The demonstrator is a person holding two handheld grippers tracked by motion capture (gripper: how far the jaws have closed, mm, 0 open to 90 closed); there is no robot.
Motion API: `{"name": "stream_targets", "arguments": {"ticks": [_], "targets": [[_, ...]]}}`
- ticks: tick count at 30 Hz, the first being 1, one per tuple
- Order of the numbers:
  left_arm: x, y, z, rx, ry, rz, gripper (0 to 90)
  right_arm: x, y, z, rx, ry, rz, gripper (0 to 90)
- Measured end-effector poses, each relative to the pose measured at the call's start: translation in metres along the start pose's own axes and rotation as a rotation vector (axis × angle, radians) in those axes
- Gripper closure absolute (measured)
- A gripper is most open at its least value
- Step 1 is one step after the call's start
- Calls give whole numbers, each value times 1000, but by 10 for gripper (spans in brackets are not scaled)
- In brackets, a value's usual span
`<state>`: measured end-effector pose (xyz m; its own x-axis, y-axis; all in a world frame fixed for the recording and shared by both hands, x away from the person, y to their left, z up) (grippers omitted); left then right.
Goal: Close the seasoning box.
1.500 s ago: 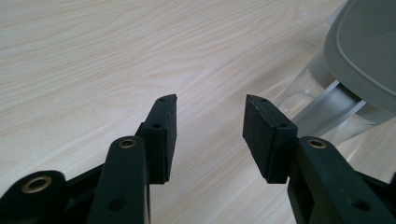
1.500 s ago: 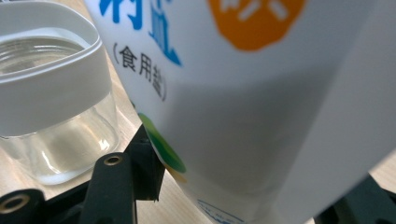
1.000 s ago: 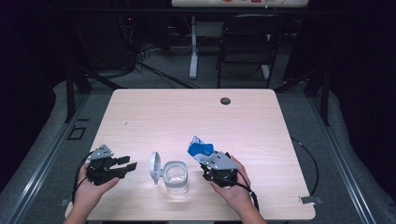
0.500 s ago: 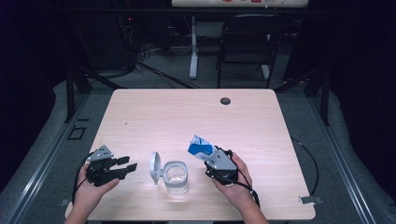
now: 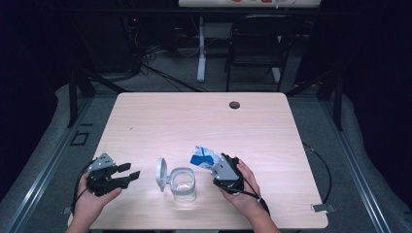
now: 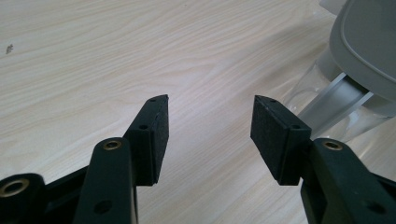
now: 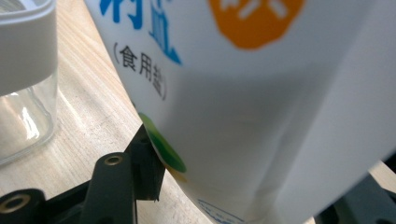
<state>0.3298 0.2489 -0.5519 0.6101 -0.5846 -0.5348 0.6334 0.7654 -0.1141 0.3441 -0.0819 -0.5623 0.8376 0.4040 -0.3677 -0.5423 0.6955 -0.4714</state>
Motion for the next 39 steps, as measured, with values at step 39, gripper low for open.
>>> {"name": "stream_targets", "arguments": {"ticks": [39], "targets": [[-4, 0, 1, 9, -3, 14, 466, -4, 3, -1, -306, 29, -134, 434]]}}
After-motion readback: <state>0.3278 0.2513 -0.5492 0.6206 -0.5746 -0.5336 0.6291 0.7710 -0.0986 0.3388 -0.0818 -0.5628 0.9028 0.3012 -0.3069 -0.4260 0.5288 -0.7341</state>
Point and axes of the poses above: each handheld gripper's, and its own axes: x roughly forward along the jaws, z roughly out of its top, y roughly to its left, the point moved 6 cm from there along x, roughly forward along the jaws, and after that the axes turned 6 degrees about -y, right-handed, at the moved point
